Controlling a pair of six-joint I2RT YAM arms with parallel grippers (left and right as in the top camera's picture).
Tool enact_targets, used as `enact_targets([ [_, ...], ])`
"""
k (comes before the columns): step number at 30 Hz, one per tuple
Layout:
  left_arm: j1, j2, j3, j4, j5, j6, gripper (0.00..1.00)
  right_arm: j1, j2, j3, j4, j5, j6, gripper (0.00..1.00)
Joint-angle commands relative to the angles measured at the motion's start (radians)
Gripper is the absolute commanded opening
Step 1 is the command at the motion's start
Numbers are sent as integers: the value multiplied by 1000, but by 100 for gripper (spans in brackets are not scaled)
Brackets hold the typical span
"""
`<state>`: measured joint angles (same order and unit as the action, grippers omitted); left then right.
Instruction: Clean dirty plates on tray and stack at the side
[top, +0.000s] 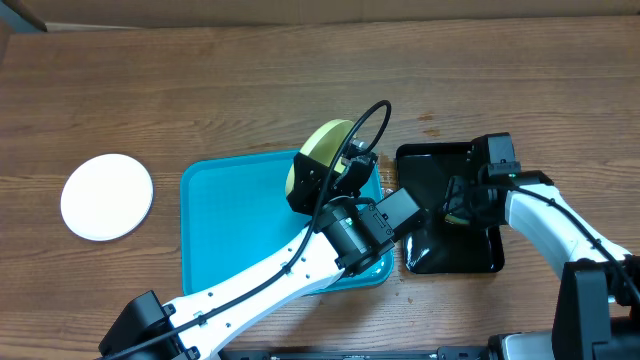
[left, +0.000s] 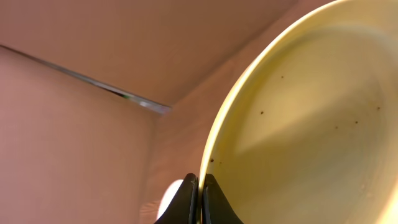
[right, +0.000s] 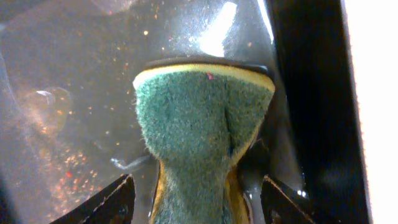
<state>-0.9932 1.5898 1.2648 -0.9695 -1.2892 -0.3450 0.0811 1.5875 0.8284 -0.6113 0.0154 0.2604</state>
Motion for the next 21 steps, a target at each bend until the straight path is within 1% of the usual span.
enact_targets([
  [1,31,2,24,1,216,-69,4,4,-7,-45,36,9,-3,66],
  [3,64,2,24,-1,393,-103,4,4,-7,-56,41,10,-3,66],
  [5,109,2,23,0,556,-132,4,4,-7,-57,34,9,-3,54],
  [6,150,2,23,-1,672,-135,4,4,-7,-57,31,9,-3,22],
  [7,172,2,23,-3,722,-135,4,4,-7,-57,29,9,-3,4],
  [10,259,3,21,-32,840,-134,4,4,-7,-56,27,-21,-3,4],
  [11,285,3,20,-45,857,-134,4,4,-7,-55,28,-36,-3,5],
  [12,315,5,17,-57,873,-134,4,3,-7,-52,28,-50,-3,24],
  [13,341,5,13,-65,891,-134,4,3,-7,-47,27,-55,-3,52],
  [14,373,7,4,-72,917,-132,4,3,-7,-42,27,-55,-3,62],
  [15,397,7,-6,-72,945,-122,4,3,-7,-35,27,-55,-3,64],
  [16,443,7,-40,-54,1011,-79,4,3,-7,-18,27,-56,-2,71],
  [19,484,7,-103,3,1102,6,4,4,-7,-3,41,-73,-2,72],
  [21,500,7,-151,49,1135,28,4,4,-7,-3,50,-70,-3,72],
])
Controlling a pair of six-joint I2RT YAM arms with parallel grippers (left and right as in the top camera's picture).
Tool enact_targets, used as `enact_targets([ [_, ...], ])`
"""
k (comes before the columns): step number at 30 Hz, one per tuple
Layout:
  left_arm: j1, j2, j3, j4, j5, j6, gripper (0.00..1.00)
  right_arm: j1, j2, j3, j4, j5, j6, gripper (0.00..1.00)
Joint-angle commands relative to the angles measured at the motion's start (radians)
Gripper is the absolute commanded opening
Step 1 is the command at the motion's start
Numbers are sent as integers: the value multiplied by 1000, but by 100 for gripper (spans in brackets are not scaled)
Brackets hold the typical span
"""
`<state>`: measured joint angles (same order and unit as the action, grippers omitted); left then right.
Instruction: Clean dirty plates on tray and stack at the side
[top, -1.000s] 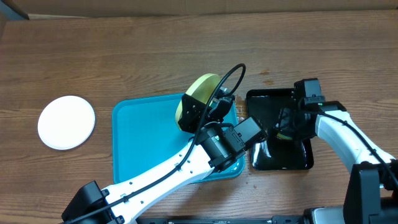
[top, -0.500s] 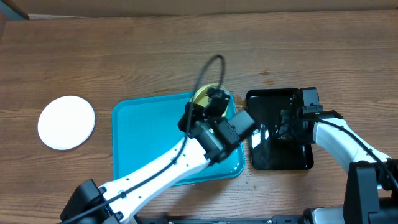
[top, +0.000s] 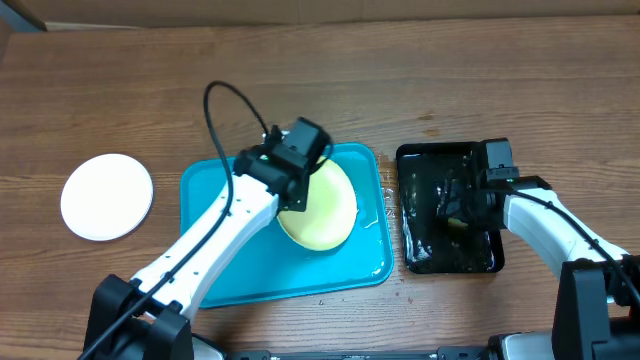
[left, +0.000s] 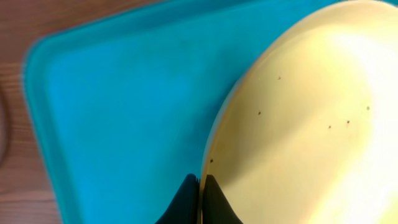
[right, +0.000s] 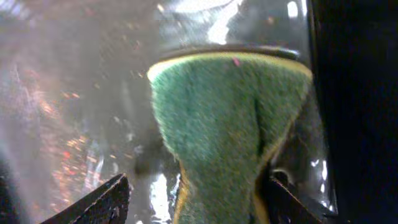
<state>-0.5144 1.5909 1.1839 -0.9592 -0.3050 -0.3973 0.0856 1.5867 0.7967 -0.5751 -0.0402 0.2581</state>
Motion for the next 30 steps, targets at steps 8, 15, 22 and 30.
enact_targets([
  [8,32,6,-224,211,175,81,4,11,-6,27,-26,-98,-1,15],
  [15,32,6,-303,335,166,92,4,58,-6,29,-58,-23,-1,53],
  [22,32,6,-331,373,141,106,12,56,-6,92,-54,-8,-1,68],
  [30,32,6,-331,375,142,85,30,56,-6,84,-34,48,0,67],
])
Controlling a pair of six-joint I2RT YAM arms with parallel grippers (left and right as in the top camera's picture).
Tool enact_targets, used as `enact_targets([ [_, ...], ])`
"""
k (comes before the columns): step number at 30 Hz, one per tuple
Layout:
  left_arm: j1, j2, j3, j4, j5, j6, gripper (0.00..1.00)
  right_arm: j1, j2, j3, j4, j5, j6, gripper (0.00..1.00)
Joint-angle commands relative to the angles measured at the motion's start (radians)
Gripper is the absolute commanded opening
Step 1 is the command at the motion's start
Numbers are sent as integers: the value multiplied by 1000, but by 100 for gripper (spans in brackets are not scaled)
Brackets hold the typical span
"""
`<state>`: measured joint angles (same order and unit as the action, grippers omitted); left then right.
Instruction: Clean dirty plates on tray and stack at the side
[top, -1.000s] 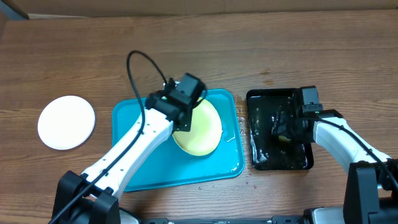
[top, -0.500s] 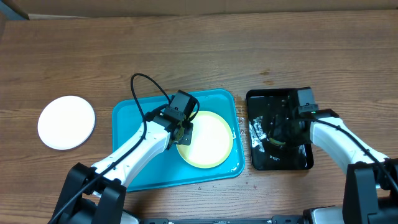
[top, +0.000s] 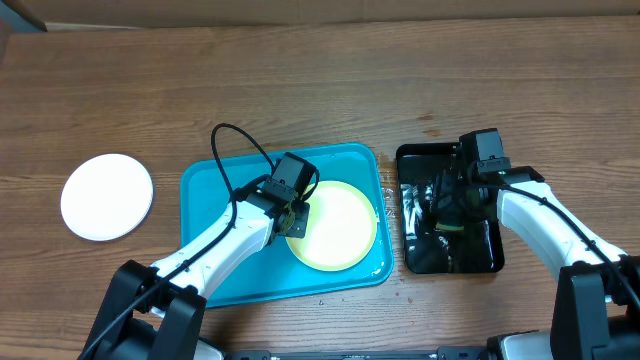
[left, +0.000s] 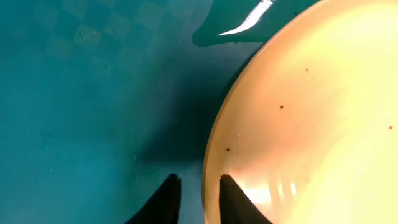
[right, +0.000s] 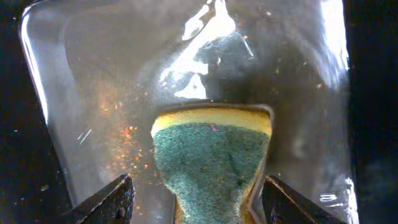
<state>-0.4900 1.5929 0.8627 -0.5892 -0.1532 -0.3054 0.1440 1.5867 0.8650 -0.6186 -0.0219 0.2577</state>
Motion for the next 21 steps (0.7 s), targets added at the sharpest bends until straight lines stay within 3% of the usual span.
enact_targets([
  [1,7,5,-10,4,-5,-15,33,-2,-6,9,20,29,0,67],
  [5,7,10,-14,-4,26,-16,37,-2,-6,-48,96,29,0,63],
  [8,7,18,-18,-5,42,-12,36,-2,-6,-74,123,29,0,53],
  [11,7,27,-18,-8,52,0,38,-2,-6,-76,123,29,0,34],
  [12,7,30,-18,-11,62,6,37,-2,-6,-75,127,29,0,17],
  [13,8,34,-18,-12,77,16,37,-2,-6,-71,134,29,0,12],
  [14,8,35,-18,-13,89,21,38,-2,-6,-58,135,28,0,12],
  [17,20,34,-11,-42,187,55,41,-2,-8,40,43,28,0,49],
  [19,36,34,-6,-74,240,49,38,-2,-8,88,-21,29,0,52],
  [21,70,34,-4,-115,285,-2,43,-2,-8,111,-65,29,0,54],
])
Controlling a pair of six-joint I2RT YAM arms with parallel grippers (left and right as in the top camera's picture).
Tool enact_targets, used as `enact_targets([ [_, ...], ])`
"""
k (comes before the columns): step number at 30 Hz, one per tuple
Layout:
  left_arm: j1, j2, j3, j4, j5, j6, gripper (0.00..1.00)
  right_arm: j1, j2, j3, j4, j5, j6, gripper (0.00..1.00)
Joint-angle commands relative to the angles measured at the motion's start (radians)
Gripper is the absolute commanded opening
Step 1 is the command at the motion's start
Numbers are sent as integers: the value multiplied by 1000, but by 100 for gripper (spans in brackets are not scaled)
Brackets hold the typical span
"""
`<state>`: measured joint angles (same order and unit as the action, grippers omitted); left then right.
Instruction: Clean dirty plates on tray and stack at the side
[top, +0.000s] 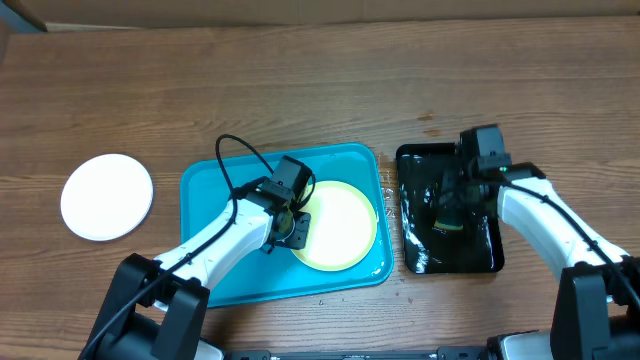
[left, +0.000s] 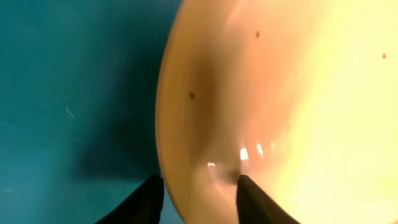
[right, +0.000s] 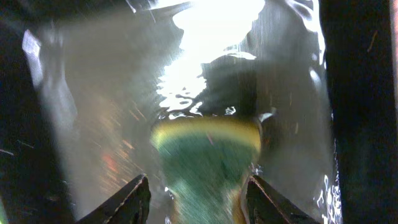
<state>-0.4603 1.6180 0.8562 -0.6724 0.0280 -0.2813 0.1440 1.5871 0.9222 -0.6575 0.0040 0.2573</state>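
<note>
A pale yellow plate (top: 345, 225) with small dark specks lies flat on the right part of the blue tray (top: 220, 230). My left gripper (top: 292, 228) is at the plate's left rim. In the left wrist view it (left: 199, 199) is open, with the plate (left: 298, 93) rim between its two fingers and the tray (left: 62, 74) to the left. My right gripper (top: 450, 208) is inside the black basin (top: 470, 255). It (right: 200, 199) is shut on a green and yellow sponge (right: 208, 155) over wet, glinting liquid; that view is blurred.
A white plate (top: 107, 196) lies alone on the wooden table at the far left, apart from the tray. The black basin stands right next to the tray's right edge. A cardboard wall runs along the back.
My left gripper's fingers stand wider apart around the plate's rim, and it sits a little lower along that rim. My right gripper has shifted slightly in the basin with the sponge, its view now blurred.
First my left gripper held the yellow plate tilted up at the tray's right edge, near the basin. Then the plate hung tilted over the tray. Later it lay flat on the tray with the fingers parted, now wider. My right gripper kept the sponge in the basin throughout.
</note>
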Motion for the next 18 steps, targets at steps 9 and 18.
enact_targets([
  [9,67,9,2,-66,93,-76,23,-2,-7,46,-82,3,0,65],
  [18,69,9,2,26,-281,-32,4,-2,-7,46,-82,3,0,69],
])
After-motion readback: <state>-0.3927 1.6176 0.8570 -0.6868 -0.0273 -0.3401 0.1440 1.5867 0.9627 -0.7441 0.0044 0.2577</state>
